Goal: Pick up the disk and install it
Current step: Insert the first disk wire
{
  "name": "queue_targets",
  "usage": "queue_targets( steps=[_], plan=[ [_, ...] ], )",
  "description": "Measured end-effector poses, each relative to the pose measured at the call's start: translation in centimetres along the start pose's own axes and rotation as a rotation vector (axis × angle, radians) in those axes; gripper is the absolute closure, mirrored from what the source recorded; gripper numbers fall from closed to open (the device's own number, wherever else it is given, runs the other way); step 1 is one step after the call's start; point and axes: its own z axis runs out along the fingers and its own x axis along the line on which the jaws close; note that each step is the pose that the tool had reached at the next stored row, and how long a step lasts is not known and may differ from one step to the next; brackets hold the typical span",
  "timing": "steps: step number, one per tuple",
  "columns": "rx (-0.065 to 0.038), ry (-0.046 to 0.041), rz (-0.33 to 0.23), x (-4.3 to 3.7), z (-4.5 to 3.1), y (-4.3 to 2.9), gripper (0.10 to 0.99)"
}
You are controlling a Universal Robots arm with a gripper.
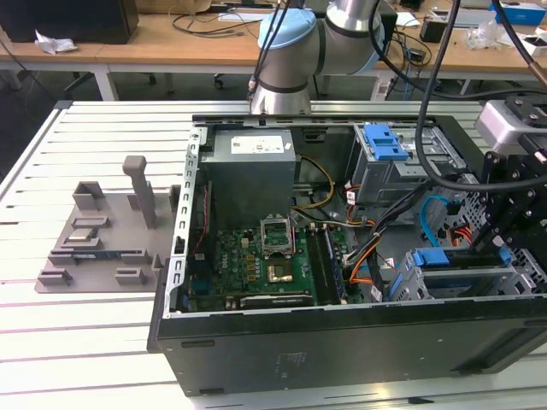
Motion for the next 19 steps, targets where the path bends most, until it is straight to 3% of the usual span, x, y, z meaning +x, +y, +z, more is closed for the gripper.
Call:
queue_targets(
  steps=[3,4,5,8,10,12,13,15,19],
  plan=[
    [0.0,-0.0018,0.0,0.0,0.1,-0.02,0.91],
    [0.0,-0.0001,0.0,-0.01,0.01,-0.02,0.847],
    [0.0,-0.0001,0.0,-0.01,-0.25,-0.01,0.847],
    [0.0,0.0003,0.0,-0.11,-2.01,0.06,0.847],
    [0.0,0.0016,0.0,-0.37,-3.73,0.12,0.863],
    [0.0,0.0018,0.0,-0.44,-4.97,0.16,0.98],
    [0.0,0.0017,0.0,-0.46,-5.45,0.17,0.98],
    [0.0,0.0015,0.0,-0.47,-5.91,0.19,0.98],
    [0.0,0.0017,0.0,-0.48,-5.96,0.19,0.98]
  ],
)
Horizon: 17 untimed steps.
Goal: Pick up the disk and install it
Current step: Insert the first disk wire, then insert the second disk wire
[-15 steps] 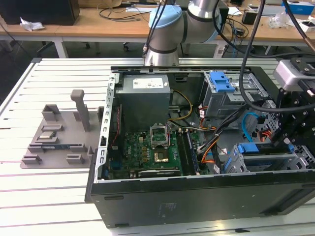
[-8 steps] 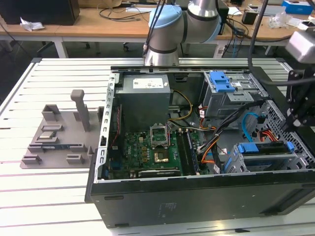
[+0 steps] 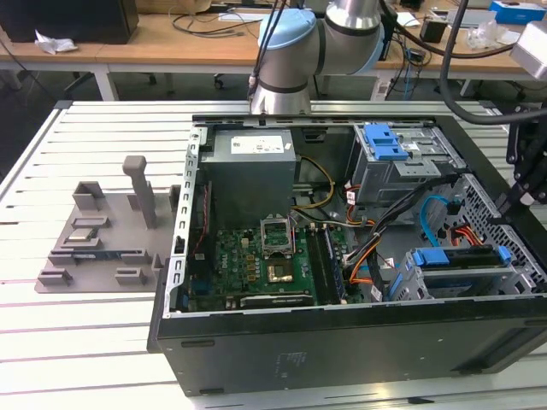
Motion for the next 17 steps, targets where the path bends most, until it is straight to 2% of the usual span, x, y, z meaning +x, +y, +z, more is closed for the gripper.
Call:
queue_targets(
  steps=[8,12,15,17],
  plan=[
    [0.0,-0.0001,0.0,0.0,-0.03,0.0,0.973],
    [0.0,-0.0001,0.0,0.0,-0.06,0.0,0.725],
    [0.0,0.0004,-0.001,-0.16,-0.01,0.26,0.725],
    [0.0,0.0,-0.002,-0.56,0.22,0.91,0.725]
  ],
)
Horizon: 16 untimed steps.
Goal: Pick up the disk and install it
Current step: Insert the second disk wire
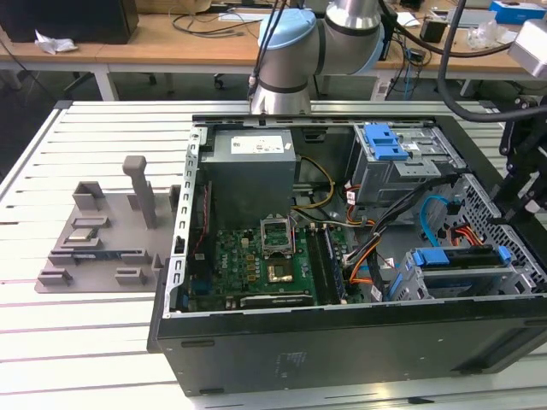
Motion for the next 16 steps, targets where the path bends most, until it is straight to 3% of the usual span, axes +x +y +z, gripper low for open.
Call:
queue_targets(
  steps=[3,8,11,16],
  plan=[
    [0.002,0.0001,-0.004,-1.1,0.58,1.36,0.725],
    [0.005,0.0006,-0.016,-2.08,1.56,2.81,0.725],
    [0.005,0.0007,-0.021,-2.24,2.21,3.17,0.725],
    [0.005,0.0007,-0.021,-2.24,2.23,3.17,0.737]
  ],
)
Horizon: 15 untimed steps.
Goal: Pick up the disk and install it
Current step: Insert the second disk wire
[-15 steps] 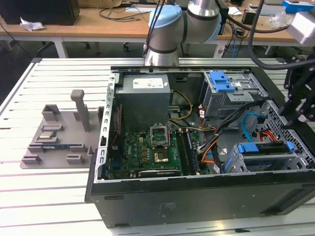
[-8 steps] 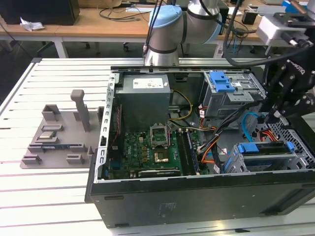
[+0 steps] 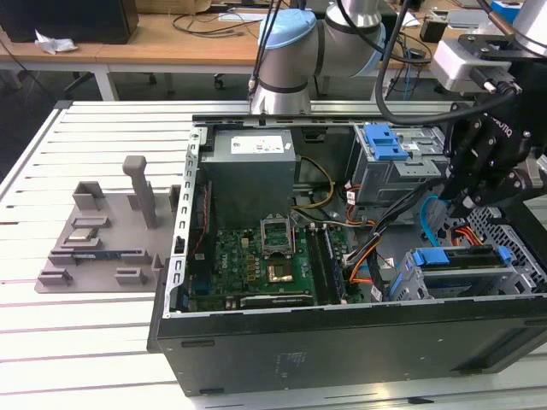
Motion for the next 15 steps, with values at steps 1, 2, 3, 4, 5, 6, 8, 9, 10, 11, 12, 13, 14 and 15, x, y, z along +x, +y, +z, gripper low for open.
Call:
queue_targets(
  steps=[1,2,3,4,5,6,8,9,10,11,12,13,14,15],
  plan=[
    [0.0,0.0,0.0,0.0,0.0,0.0,0.737],
    [0.0,-0.0001,0.0,0.0,0.01,0.0,0.804],
    [0.0,0.0,0.0,0.0,0.01,0.0,0.871],
    [0.0,0.0,0.0,0.0,0.02,0.0,0.925],
    [0.0,0.0,0.0,0.0,0.02,0.0,0.925],
    [0.0,0.0,0.0,0.0,0.02,0.0,0.925],
    [0.0,0.0,0.0,0.0,0.03,0.0,0.925],
    [0.0,-0.0001,0.0,0.0,0.04,0.0,0.925],
    [0.0,-0.0001,0.0,0.0,0.04,0.0,0.925],
    [0.0,0.0,0.0,0.0,0.04,0.0,0.925],
    [0.0,0.0,0.0,0.0,0.05,0.0,0.925],
    [0.0,-0.0002,0.0,0.02,0.07,0.0,0.925],
    [0.0,-0.0005,0.0,0.07,0.13,0.0,0.925],
    [0.0,-0.0001,0.0,0.25,0.25,-0.01,0.925]
  ],
)
